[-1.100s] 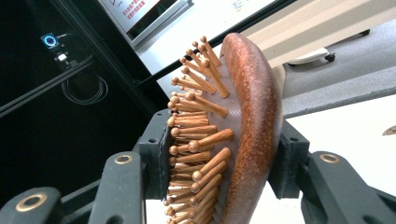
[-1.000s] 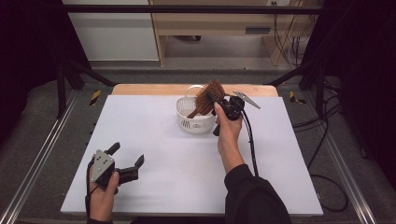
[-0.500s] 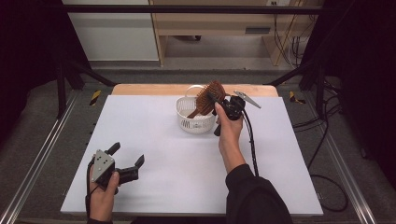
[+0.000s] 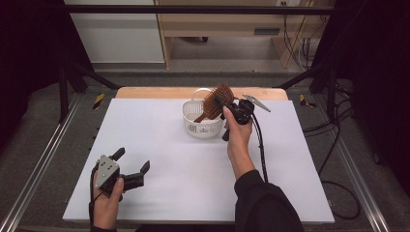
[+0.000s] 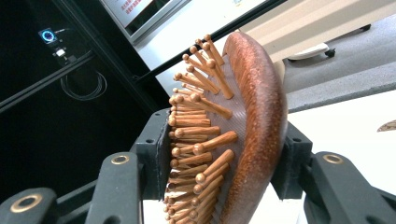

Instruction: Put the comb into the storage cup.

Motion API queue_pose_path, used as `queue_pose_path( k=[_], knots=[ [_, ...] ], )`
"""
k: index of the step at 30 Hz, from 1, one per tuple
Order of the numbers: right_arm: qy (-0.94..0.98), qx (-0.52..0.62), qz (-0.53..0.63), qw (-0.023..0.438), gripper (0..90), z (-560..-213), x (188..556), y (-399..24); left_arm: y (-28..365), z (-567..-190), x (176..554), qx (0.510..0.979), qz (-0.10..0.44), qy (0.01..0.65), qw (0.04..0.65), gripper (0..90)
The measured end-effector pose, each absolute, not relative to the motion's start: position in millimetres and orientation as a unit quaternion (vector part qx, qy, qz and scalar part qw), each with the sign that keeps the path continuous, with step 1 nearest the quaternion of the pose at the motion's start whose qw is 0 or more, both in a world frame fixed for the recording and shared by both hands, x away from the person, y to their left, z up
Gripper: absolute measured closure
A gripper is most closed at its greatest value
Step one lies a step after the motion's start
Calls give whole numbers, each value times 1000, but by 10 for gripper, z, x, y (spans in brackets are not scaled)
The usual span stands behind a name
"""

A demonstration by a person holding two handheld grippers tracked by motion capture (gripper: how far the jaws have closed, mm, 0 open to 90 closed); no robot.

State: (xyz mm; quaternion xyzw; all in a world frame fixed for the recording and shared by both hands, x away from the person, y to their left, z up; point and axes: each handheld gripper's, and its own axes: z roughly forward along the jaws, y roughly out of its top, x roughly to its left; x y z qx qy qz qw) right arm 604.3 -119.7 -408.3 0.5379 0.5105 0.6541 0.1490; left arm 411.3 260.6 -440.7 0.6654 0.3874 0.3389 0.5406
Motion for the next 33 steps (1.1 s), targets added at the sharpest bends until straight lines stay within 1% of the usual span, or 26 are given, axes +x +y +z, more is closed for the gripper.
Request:
queue_pose_path(
  k=[33],
  knots=[
    [512, 545, 647, 147, 456, -4099, 6056, -1233, 2601, -4408, 4114, 666, 339, 386, 541, 14]
  ],
)
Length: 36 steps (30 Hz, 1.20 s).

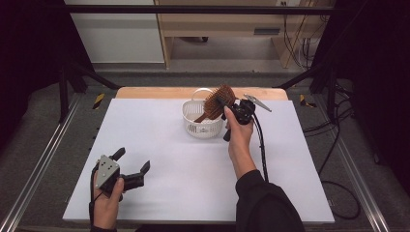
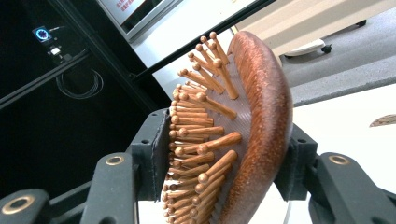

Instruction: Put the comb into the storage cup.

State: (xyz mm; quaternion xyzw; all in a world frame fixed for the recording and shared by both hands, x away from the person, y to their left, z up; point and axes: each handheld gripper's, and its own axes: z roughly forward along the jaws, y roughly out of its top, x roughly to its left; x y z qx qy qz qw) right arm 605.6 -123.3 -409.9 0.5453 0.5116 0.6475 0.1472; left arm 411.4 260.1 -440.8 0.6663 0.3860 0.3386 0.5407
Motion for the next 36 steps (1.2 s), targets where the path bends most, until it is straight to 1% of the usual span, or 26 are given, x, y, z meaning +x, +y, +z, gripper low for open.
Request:
queue_pose_path(
  k=[36],
  knots=[
    [511, 558, 638, 143, 421, -4159, 6073, -1308, 2595, -4410, 4115, 667, 338, 385, 541, 14]
  ],
)
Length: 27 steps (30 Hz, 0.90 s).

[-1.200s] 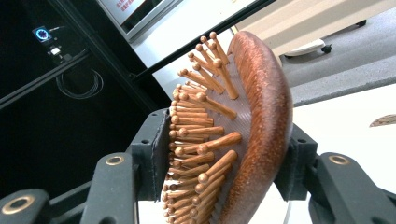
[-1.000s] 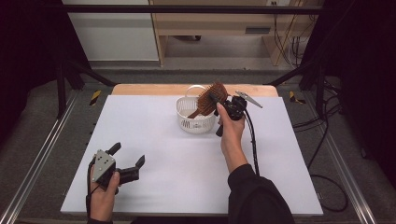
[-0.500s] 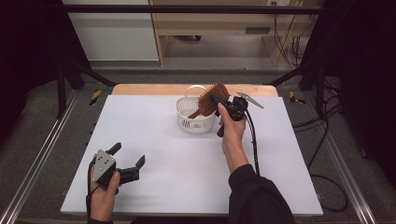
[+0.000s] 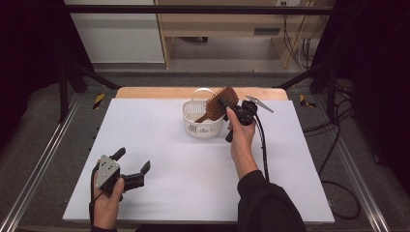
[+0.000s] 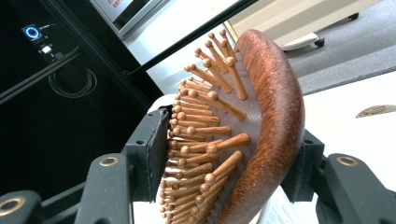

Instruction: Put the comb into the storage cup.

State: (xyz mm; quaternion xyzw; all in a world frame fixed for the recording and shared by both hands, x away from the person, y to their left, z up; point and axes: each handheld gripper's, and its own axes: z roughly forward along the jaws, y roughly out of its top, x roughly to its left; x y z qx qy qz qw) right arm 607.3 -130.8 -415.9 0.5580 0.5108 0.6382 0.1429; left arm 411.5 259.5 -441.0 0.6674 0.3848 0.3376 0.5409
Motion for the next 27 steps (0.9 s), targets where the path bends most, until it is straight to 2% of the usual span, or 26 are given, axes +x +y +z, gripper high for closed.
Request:
queue_pose_path(
  k=[18, 27],
  knots=[
    [517, 566, 626, 139, 404, -4184, 6093, -1353, 2598, -4407, 4111, 667, 338, 384, 542, 14],
    [519, 575, 616, 142, 365, -4179, 6097, -1401, 2595, -4407, 4114, 667, 337, 383, 542, 14]
  ],
)
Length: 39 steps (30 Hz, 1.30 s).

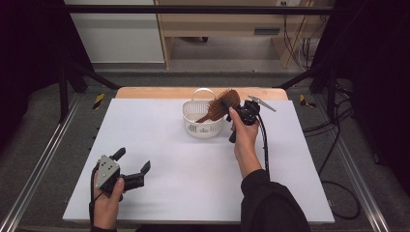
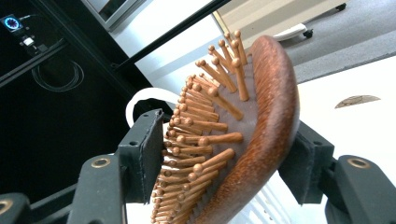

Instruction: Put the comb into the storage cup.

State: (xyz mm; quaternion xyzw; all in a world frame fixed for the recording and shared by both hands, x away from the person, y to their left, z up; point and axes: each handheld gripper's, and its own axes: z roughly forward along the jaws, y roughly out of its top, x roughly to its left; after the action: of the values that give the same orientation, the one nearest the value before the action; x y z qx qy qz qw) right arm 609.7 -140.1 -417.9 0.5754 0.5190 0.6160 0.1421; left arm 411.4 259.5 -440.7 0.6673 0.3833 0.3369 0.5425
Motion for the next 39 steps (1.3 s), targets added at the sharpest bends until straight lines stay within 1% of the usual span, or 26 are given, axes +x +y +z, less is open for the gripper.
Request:
queue_pose_path(
  k=[4, 5, 6, 9, 13, 14, 17, 20, 29, 39],
  knots=[
    [521, 576, 614, 141, 340, -4171, 6090, -1414, 2596, -4406, 4112, 667, 337, 383, 542, 14],
    [525, 573, 612, 146, 311, -4162, 6084, -1411, 2595, -4405, 4111, 668, 337, 383, 542, 14],
    [525, 573, 612, 146, 311, -4162, 6084, -1411, 2595, -4405, 4111, 668, 337, 383, 542, 14],
    [529, 572, 610, 149, 266, -4150, 6077, -1412, 2593, -4405, 4110, 667, 338, 383, 542, 14],
    [537, 572, 598, 163, 212, -4130, 6060, -1442, 2594, -4406, 4111, 667, 338, 384, 542, 14],
    [537, 572, 598, 163, 212, -4130, 6060, -1442, 2594, -4405, 4111, 667, 338, 384, 542, 14],
    [548, 567, 588, 182, 189, -4110, 6034, -1460, 2598, -4405, 4109, 667, 337, 384, 542, 14],
    [551, 565, 586, 185, 180, -4096, 6015, -1461, 2600, -4405, 4108, 666, 338, 385, 543, 14],
    [572, 546, 572, 217, 160, -4022, 5926, -1505, 2601, -4405, 4108, 665, 339, 385, 542, 14],
    [575, 542, 568, 231, 154, -3987, 5894, -1560, 2612, -4401, 4105, 663, 341, 387, 543, 14]
  ],
)
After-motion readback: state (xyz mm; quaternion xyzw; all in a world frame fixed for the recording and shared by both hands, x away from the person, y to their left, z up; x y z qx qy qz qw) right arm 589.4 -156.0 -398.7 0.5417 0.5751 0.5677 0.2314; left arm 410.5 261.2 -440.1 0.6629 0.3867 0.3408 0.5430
